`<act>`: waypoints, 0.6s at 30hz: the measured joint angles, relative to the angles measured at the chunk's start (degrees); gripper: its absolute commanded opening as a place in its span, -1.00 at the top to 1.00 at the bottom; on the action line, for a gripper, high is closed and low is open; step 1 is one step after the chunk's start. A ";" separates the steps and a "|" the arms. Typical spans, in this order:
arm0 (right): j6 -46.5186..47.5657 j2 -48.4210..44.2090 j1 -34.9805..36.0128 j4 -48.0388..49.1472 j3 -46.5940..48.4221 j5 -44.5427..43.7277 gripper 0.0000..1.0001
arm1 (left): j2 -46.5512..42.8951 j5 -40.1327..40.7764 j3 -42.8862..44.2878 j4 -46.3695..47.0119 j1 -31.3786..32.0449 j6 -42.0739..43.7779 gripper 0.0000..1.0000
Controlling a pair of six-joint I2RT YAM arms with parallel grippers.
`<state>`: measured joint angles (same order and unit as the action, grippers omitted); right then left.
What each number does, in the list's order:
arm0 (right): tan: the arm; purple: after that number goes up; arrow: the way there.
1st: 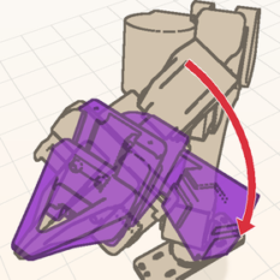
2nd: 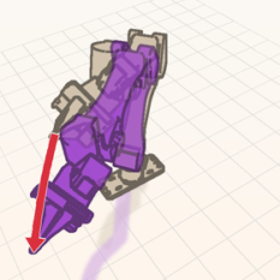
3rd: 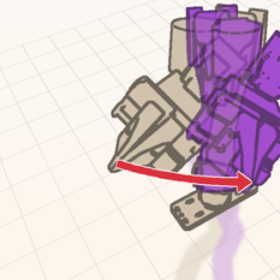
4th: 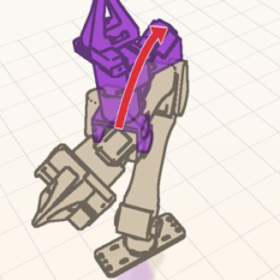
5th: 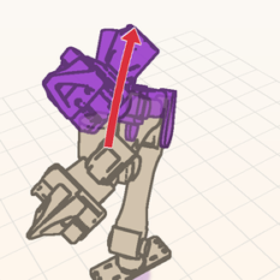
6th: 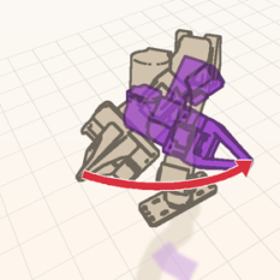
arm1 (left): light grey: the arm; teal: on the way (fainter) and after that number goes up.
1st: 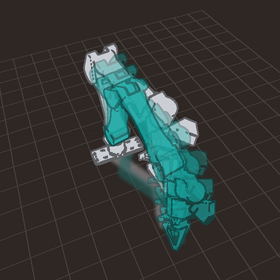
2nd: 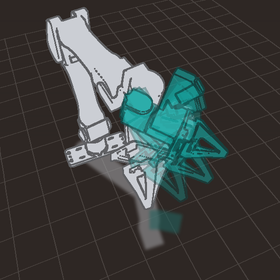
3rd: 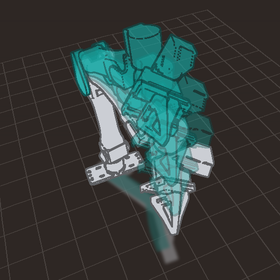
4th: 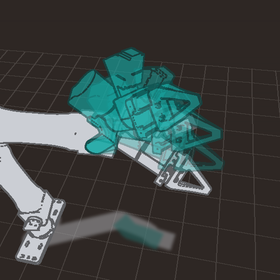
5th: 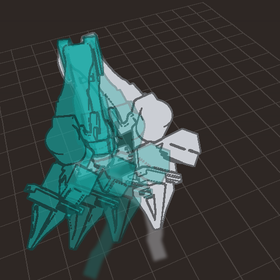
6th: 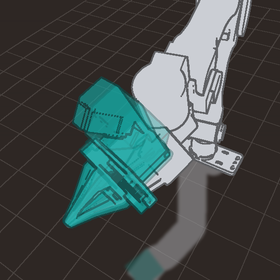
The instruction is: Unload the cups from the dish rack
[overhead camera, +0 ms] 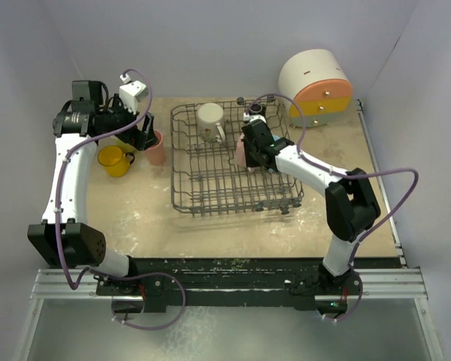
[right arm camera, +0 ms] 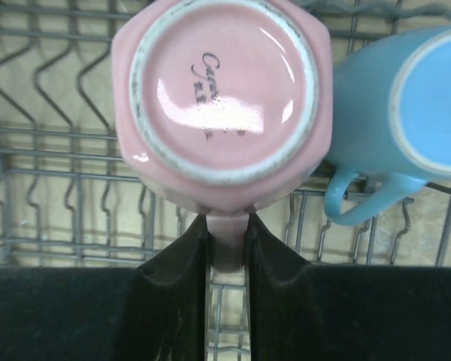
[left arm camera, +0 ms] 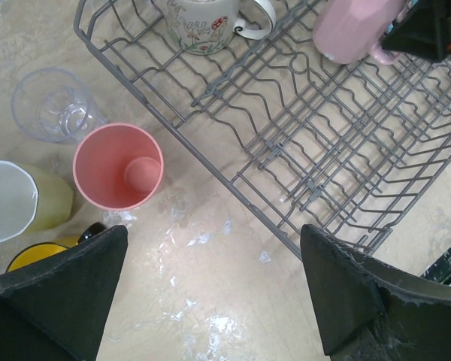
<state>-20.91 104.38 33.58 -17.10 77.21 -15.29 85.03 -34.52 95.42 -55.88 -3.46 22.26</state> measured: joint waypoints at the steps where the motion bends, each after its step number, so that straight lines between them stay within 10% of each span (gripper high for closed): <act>1: 0.00 -0.98 0.11 -0.72 0.46 -0.02 1.00 | -0.17 -0.02 -0.55 0.13 0.00 0.13 -0.99; 18: -11.74 -14.10 1.16 -1.55 4.15 28.96 1.00 | -10.97 -9.11 -19.06 3.50 0.63 19.82 -0.97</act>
<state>-32.64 90.28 34.74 -18.65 81.36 13.67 74.06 -43.64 76.36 -52.38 -2.83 42.09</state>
